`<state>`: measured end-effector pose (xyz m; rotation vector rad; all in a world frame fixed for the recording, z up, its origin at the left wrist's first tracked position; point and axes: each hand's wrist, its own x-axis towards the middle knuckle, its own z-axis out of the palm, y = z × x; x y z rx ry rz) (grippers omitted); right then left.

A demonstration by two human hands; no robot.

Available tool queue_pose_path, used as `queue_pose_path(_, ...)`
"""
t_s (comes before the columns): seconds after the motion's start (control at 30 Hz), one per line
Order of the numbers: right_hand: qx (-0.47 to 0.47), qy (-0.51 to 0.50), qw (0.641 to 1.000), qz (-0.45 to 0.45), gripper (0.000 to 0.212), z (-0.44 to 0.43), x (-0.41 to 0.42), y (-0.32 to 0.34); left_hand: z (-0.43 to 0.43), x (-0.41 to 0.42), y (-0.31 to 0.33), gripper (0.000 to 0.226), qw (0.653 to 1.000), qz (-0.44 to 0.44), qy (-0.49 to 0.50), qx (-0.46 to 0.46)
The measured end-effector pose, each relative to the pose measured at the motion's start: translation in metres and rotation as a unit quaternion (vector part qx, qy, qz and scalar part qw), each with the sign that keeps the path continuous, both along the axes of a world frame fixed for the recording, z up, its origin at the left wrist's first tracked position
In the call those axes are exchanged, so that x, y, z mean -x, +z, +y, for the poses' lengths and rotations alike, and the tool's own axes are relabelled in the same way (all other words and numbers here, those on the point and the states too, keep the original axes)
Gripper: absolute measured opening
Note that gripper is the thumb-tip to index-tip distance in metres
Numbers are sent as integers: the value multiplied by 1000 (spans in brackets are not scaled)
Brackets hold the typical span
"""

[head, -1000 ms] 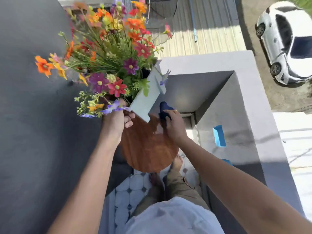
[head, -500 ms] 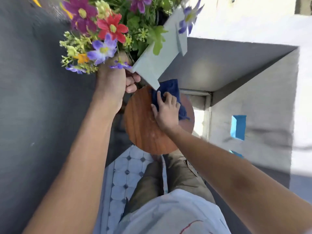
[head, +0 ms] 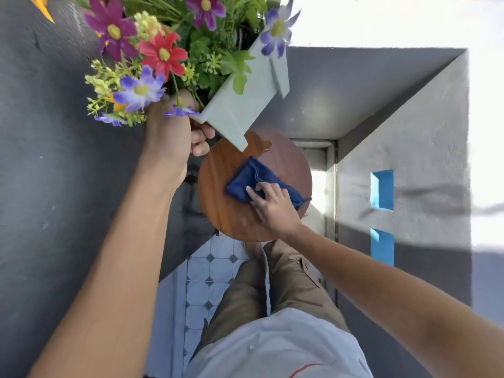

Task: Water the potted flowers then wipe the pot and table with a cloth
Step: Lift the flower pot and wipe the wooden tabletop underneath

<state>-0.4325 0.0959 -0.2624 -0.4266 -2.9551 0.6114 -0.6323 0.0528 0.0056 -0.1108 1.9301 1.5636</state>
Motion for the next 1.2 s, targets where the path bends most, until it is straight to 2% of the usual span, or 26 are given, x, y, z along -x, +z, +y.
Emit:
queue_pose_path(0.1,-10,-175,984,-9,39,54,22,1,-5,-6,0,29,1000,-3,-4,-5)
queue_pose_path(0.17,-2,-222,975,-2,39,65,39,2,-6,-10,-2,28,1000,0,-10,-4)
queue_pose_path(0.3,39,-188,981,22,33,17,54,5,-9,-15,-3,28,1000,3,-19,0)
queue_pose_path(0.4,71,-96,992,41,31,-47,41,5,-9,-18,-5,28,1000,2,-23,-2)
queue_pose_path(0.5,87,3,996,38,41,-95,6,0,-7,-20,-7,26,1000,1,-26,-2)
queue_pose_path(0.57,86,34,995,38,47,-102,-20,-2,-8,-21,-7,27,1000,4,-27,-1)
queue_pose_path(0.7,57,-6,998,32,48,-60,-59,-2,-9,-22,-7,26,999,2,-32,1)
queue_pose_path(0.87,35,-205,978,31,28,25,-49,-2,-13,-22,-10,26,1000,12,-12,-9)
queue_pose_path(1.0,61,-314,946,42,23,50,-20,2,-16,-25,-10,54,1000,8,-9,-15)
queue_pose_path(1.1,81,-290,953,40,22,25,-21,3,-19,-21,-12,44,1000,11,-11,2)
queue_pose_path(1.2,104,-158,981,40,21,-17,-37,4,-19,-16,-14,29,1000,13,-13,14)
